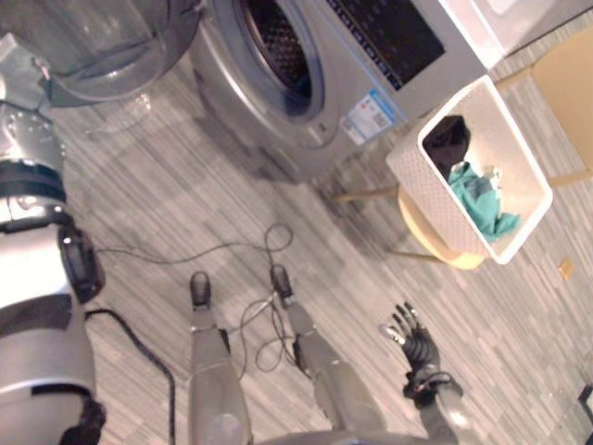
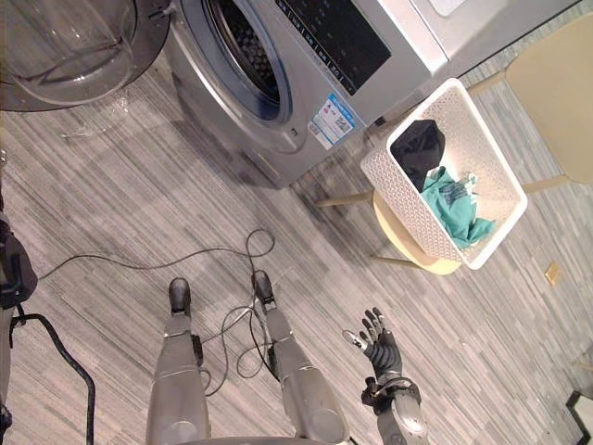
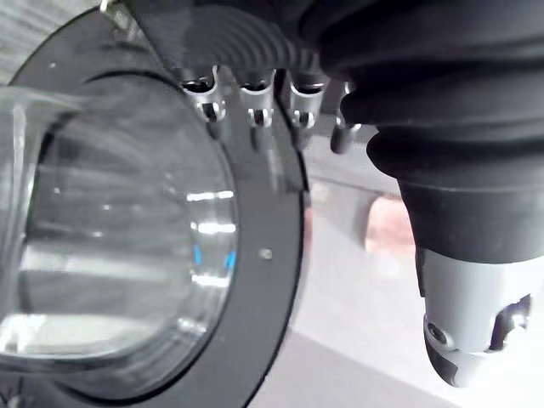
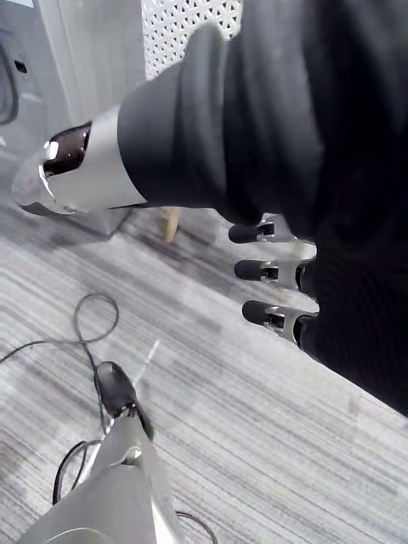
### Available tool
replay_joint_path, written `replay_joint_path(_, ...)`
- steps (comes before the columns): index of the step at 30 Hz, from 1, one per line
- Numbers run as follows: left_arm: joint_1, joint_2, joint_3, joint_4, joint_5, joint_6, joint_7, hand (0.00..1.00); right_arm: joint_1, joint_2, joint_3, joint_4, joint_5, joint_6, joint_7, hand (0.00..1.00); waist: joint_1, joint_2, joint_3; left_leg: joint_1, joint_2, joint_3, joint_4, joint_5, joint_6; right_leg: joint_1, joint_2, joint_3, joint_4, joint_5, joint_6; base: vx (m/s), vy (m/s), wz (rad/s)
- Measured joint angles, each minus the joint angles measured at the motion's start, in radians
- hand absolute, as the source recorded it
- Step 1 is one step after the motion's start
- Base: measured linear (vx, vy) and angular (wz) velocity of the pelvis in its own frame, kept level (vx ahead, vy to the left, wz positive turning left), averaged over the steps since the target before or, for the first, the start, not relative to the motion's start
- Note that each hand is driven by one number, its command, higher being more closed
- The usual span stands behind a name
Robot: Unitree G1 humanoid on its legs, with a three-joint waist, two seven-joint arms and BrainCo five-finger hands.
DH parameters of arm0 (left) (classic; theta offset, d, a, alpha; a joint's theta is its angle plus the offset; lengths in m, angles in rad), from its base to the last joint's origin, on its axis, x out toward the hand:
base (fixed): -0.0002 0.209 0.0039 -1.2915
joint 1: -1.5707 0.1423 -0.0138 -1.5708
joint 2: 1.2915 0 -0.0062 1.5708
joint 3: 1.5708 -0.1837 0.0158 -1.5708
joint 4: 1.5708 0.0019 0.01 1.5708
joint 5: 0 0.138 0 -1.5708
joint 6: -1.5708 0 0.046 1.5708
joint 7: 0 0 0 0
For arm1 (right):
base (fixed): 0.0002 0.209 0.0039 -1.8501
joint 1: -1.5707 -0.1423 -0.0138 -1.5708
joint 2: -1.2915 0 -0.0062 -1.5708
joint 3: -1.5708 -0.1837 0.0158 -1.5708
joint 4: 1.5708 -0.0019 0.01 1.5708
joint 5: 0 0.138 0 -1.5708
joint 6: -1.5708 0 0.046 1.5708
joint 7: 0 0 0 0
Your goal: Pick up the laundry basket with both hands and put the clothes into the washing machine.
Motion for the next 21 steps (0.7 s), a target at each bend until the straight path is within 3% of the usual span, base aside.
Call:
replay_joint_path(3,0.127,-0.005,0.033,-0.027,0.000,-0.009,-0.019,0.00,-0.020,-0.001,0.000,0.064,-0.001,0.001,-0.001,0.00,-0.002,0.005,-0.002,0.029,-0.004,-0.015,0.000,0.001,0.000,0.035,-0.001,-0.015,0.000,0.003,-0.004,-0.03,-0.022,0.14)
replay_joint_path(7,0.424,-0.105,0.083,-0.082,0.008,-0.018,-0.026,0.00,-0.088,-0.011,-0.003,0.273,-0.011,0.009,-0.006,0.00,0.014,0.032,-0.010,0.096,-0.031,-0.037,-0.038,0.014,0.008,0.097,-0.022,-0.041,0.000,-0.013,-0.028,0.00,0.015,0.28)
replay_joint_path(10,0.727,-0.282,0.094,-0.170,0.050,-0.017,-0.048,0.00,-0.165,-0.023,-0.089,0.494,-0.023,0.024,-0.009,0.00,0.027,0.097,-0.046,0.151,-0.068,-0.054,-0.104,0.045,0.021,0.139,-0.057,-0.078,0.000,-0.032,-0.033,0.02,0.038,0.47)
replay_joint_path(12,0.940,-0.430,0.086,-0.205,0.097,-0.018,-0.072,0.00,-0.202,-0.051,-0.161,0.631,-0.027,0.029,-0.028,0.00,0.050,0.162,-0.079,0.210,-0.100,-0.067,-0.171,0.074,0.039,0.180,-0.088,-0.102,0.000,-0.054,-0.025,0.02,0.066,0.42)
replay_joint_path(15,1.143,-0.574,0.085,-0.190,0.112,-0.017,-0.110,0.00,-0.210,-0.092,-0.206,0.731,-0.069,0.048,-0.037,0.00,0.074,0.229,-0.120,0.291,-0.133,-0.094,-0.241,0.085,0.046,0.246,-0.122,-0.138,0.000,-0.094,-0.020,0.02,0.066,0.45)
replay_joint_path(18,1.270,-0.628,0.088,-0.110,0.129,-0.016,-0.130,0.00,-0.228,-0.096,-0.242,0.775,-0.083,0.060,-0.056,0.00,0.075,0.264,-0.151,0.353,-0.151,-0.119,-0.285,0.085,0.047,0.301,-0.146,-0.175,0.003,-0.116,-0.012,0.01,0.034,0.43)
replay_joint_path(21,1.373,-0.681,0.092,-0.019,0.210,-0.001,-0.131,0.00,-0.248,-0.087,-0.280,0.809,-0.088,0.062,-0.078,0.00,0.076,0.283,-0.178,0.417,-0.165,-0.122,-0.305,0.085,0.047,0.352,-0.161,-0.190,0.033,-0.150,-0.003,0.01,0.025,0.24)
